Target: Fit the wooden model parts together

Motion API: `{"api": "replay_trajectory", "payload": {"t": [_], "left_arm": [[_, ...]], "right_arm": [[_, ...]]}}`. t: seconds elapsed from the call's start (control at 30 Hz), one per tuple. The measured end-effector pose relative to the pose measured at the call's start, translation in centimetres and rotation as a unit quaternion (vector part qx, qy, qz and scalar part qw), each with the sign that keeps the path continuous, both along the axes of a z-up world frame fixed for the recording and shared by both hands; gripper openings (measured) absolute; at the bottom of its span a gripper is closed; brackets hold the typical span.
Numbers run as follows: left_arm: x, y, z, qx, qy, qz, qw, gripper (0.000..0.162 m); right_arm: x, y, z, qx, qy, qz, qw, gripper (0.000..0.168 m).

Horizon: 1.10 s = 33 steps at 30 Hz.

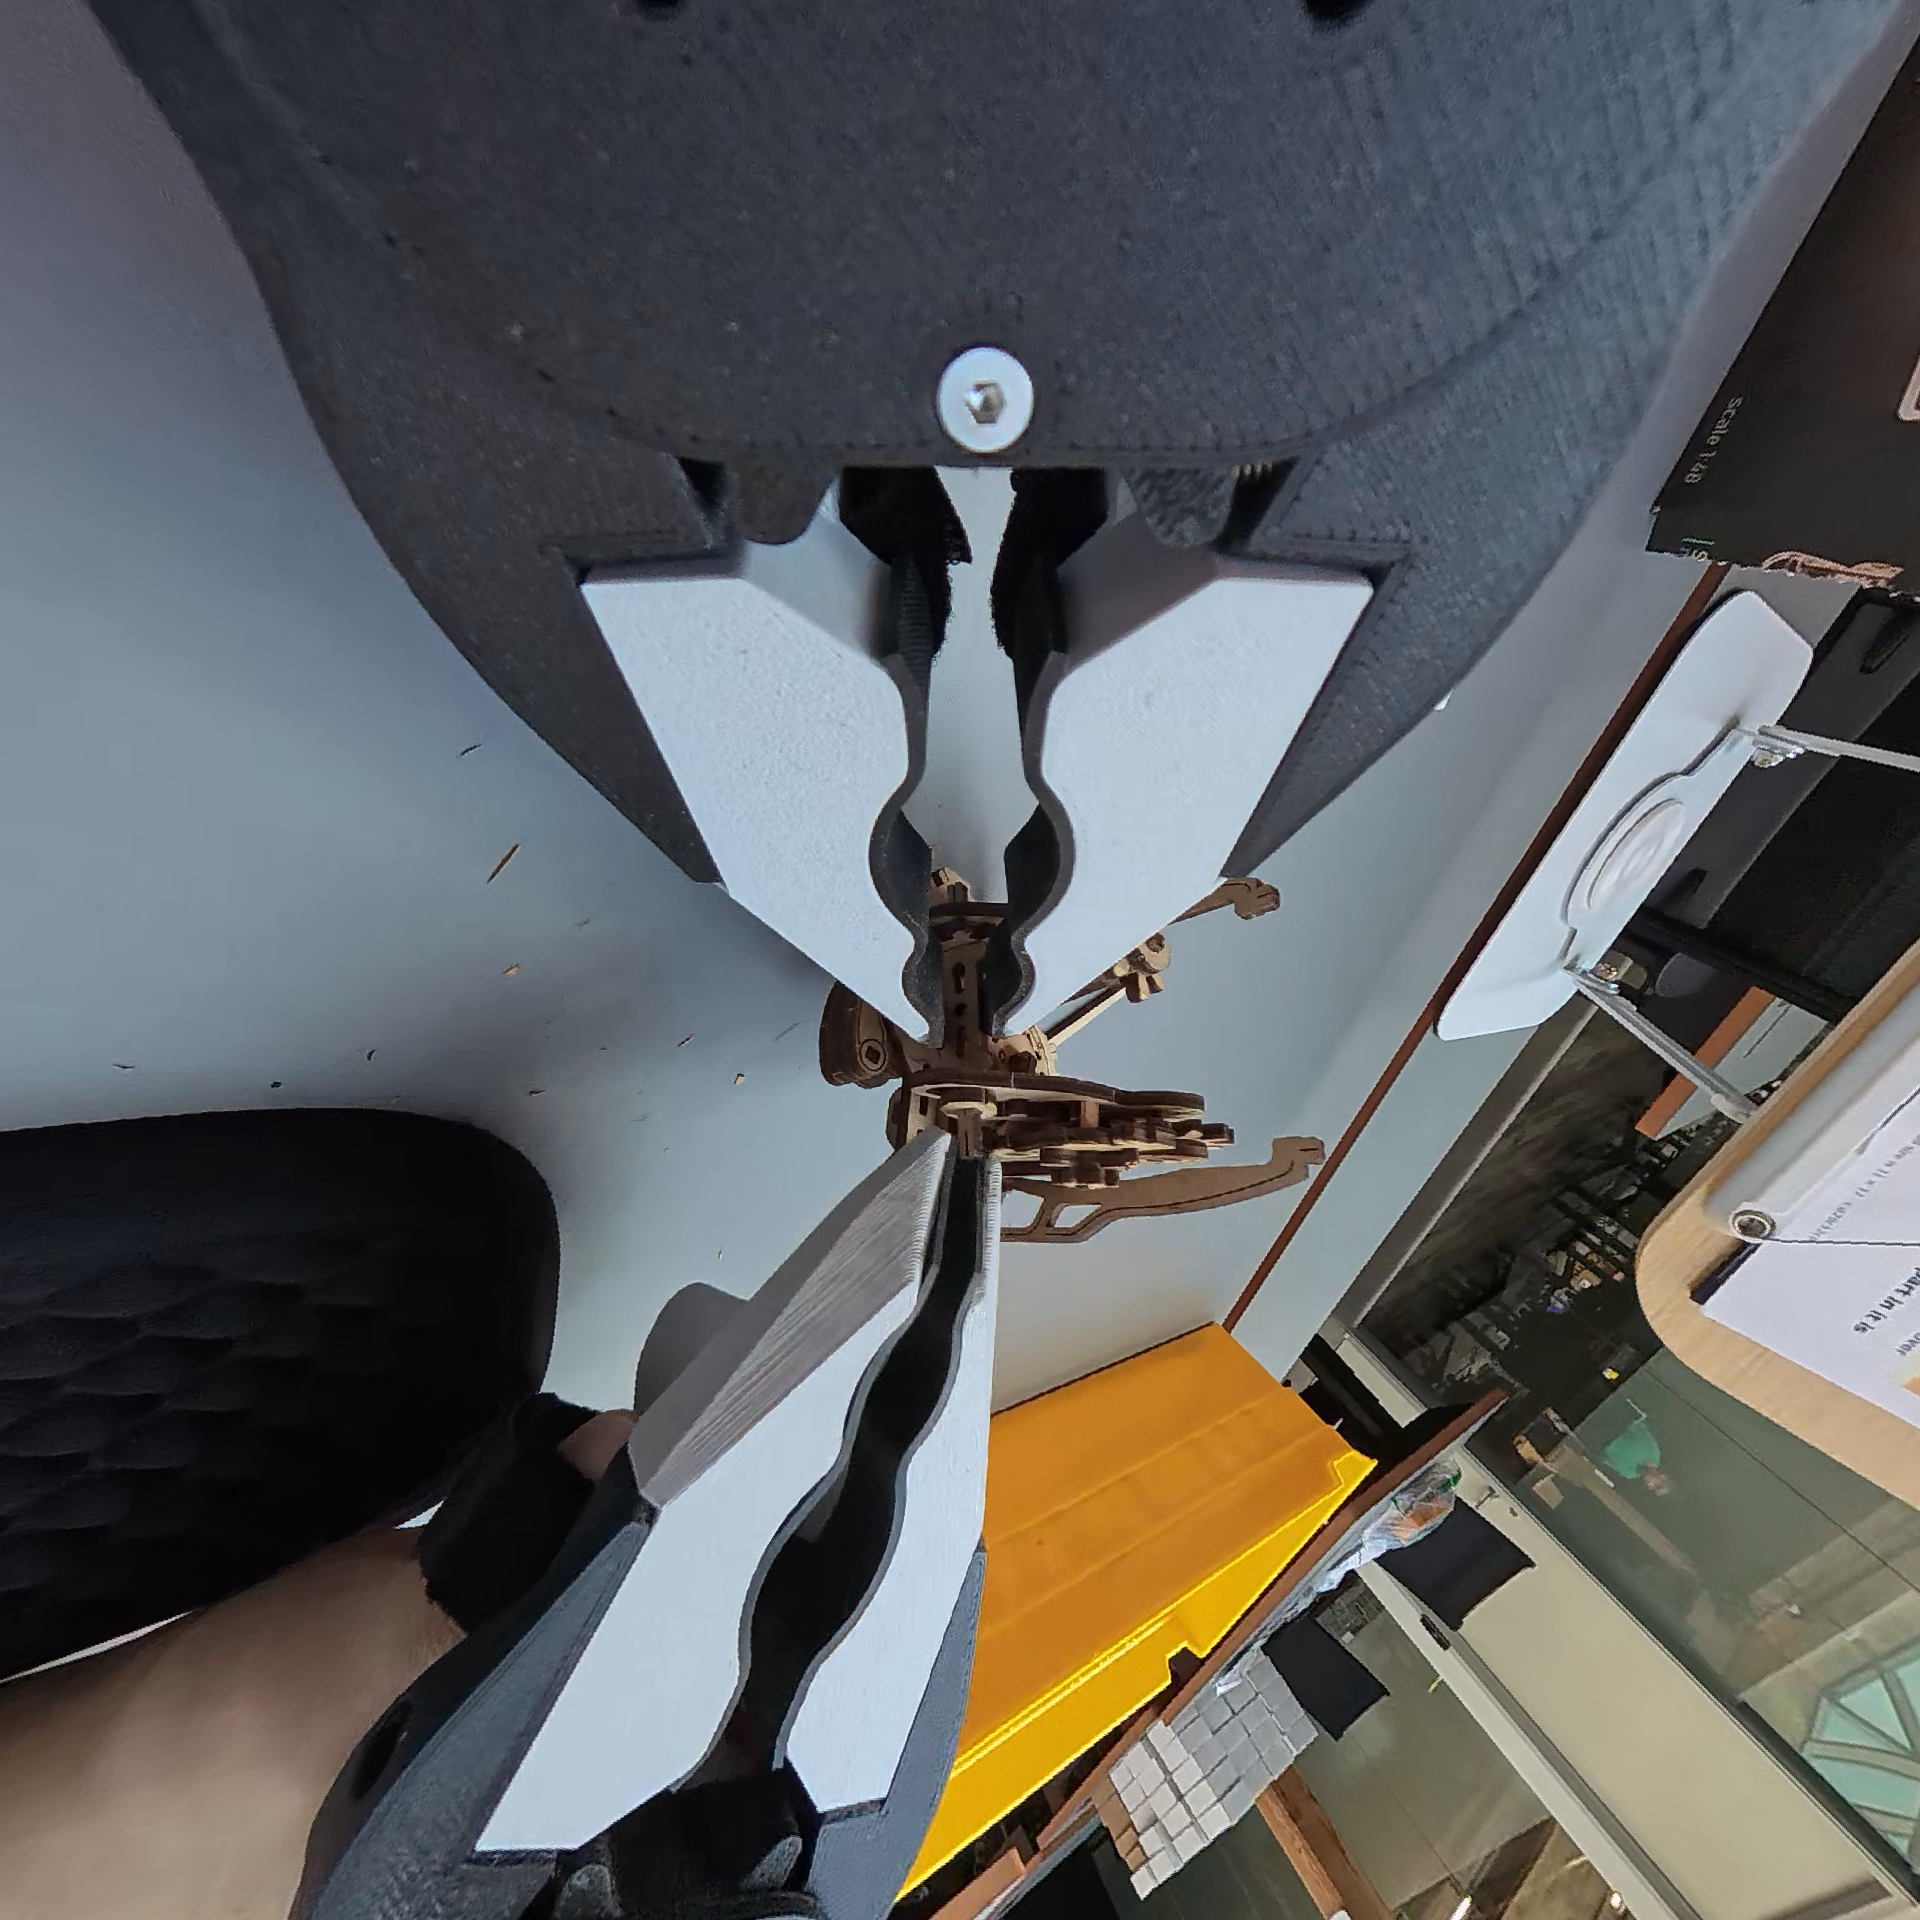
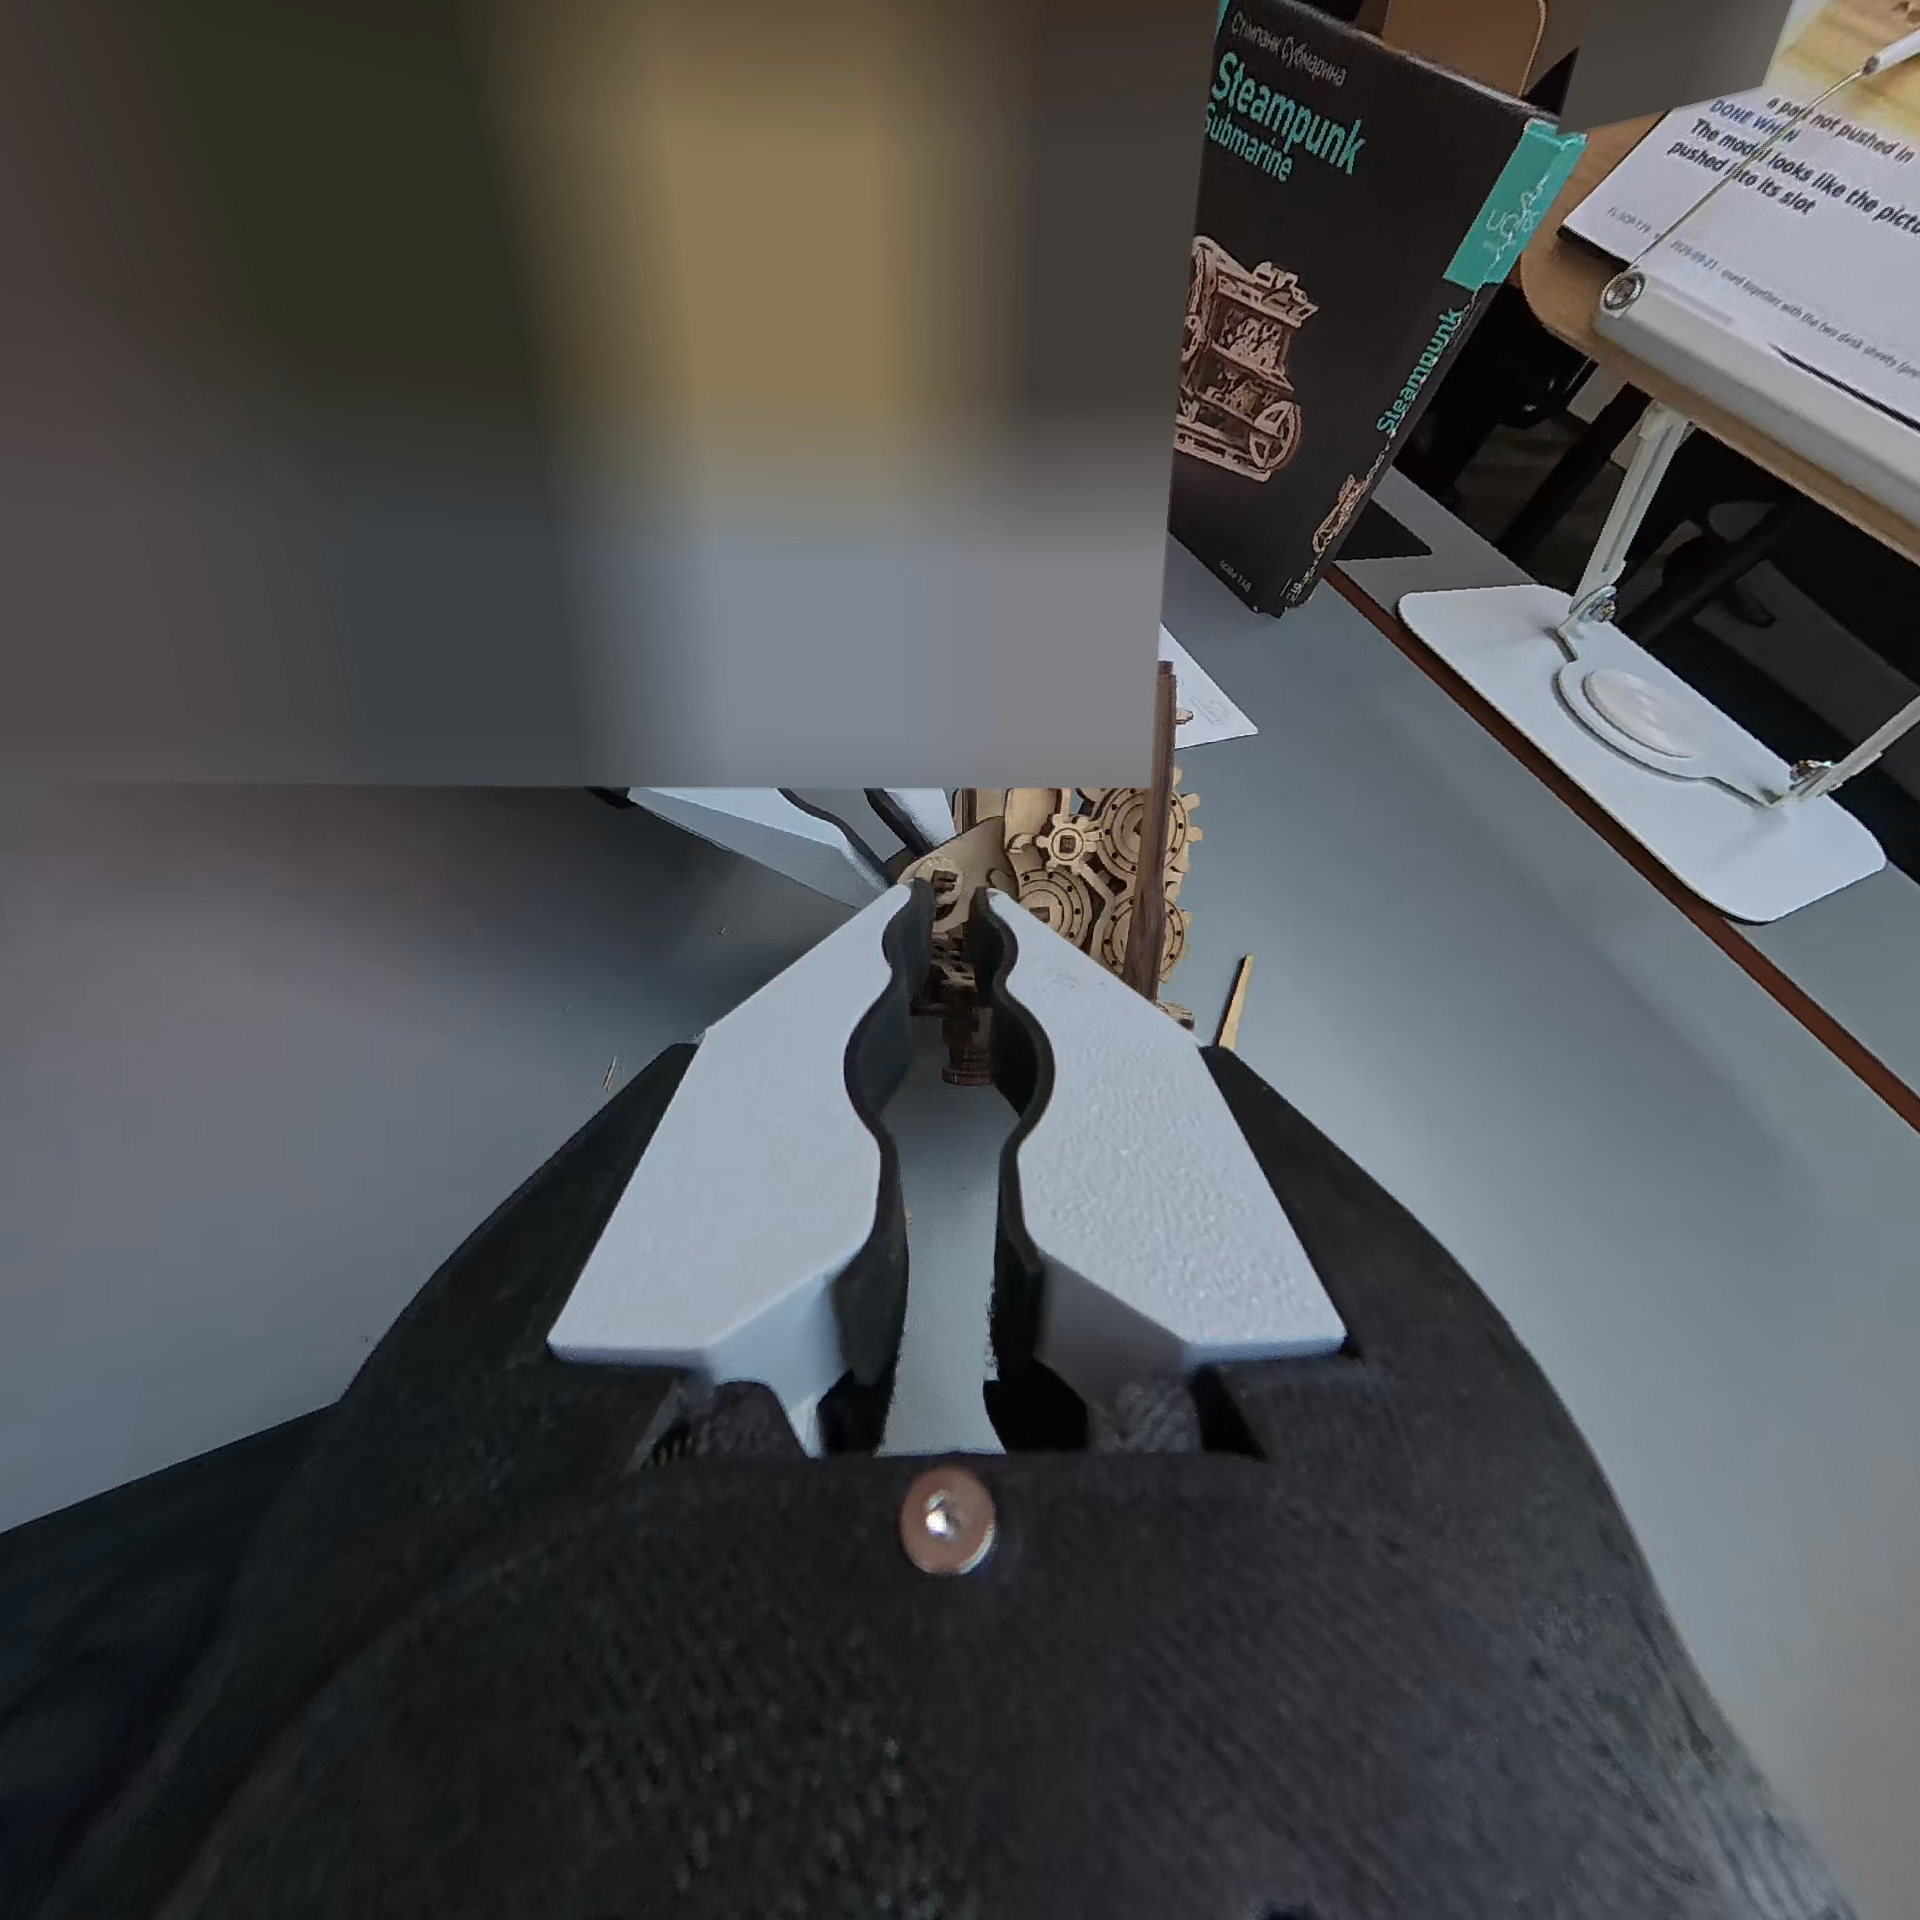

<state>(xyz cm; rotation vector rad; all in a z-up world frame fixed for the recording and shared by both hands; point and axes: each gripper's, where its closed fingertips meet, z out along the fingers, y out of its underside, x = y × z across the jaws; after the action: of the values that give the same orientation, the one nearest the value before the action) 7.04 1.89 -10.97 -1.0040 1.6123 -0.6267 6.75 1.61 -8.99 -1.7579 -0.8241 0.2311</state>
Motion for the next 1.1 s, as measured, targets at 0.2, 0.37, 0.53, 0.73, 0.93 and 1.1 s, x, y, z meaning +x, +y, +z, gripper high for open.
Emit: {"api": "replay_trajectory", "payload": {"t": [0.2,0.37,0.53,0.73,0.93,1.1], "left_arm": [[-0.1,0.0,-0.2,0.008,0.006,-0.001,1.000,0.005],[0.0,0.0,-0.5,0.021,0.014,-0.003,1.000,0.005],[-0.1,0.2,-1.0,0.029,0.026,0.000,0.999,0.005],[-0.1,0.2,-0.9,0.031,0.024,0.003,0.999,0.005],[-0.2,0.3,-0.8,0.031,0.021,0.003,0.999,0.005],[-0.1,0.1,-0.7,0.037,0.020,0.003,0.999,0.005]], "right_arm": [[-0.1,-0.1,-0.2,-0.013,-0.003,0.005,1.000,0.003],[-0.2,-0.1,-0.9,-0.027,-0.009,0.005,1.000,0.000],[-0.6,-0.1,-1.6,-0.052,0.002,0.012,0.999,0.000],[-0.5,0.0,-1.4,-0.051,0.010,0.008,0.999,0.002],[-0.5,0.1,-1.3,-0.053,0.010,0.002,0.999,0.001],[-0.2,-0.1,-0.3,-0.041,0.023,0.004,0.999,0.000]]}}
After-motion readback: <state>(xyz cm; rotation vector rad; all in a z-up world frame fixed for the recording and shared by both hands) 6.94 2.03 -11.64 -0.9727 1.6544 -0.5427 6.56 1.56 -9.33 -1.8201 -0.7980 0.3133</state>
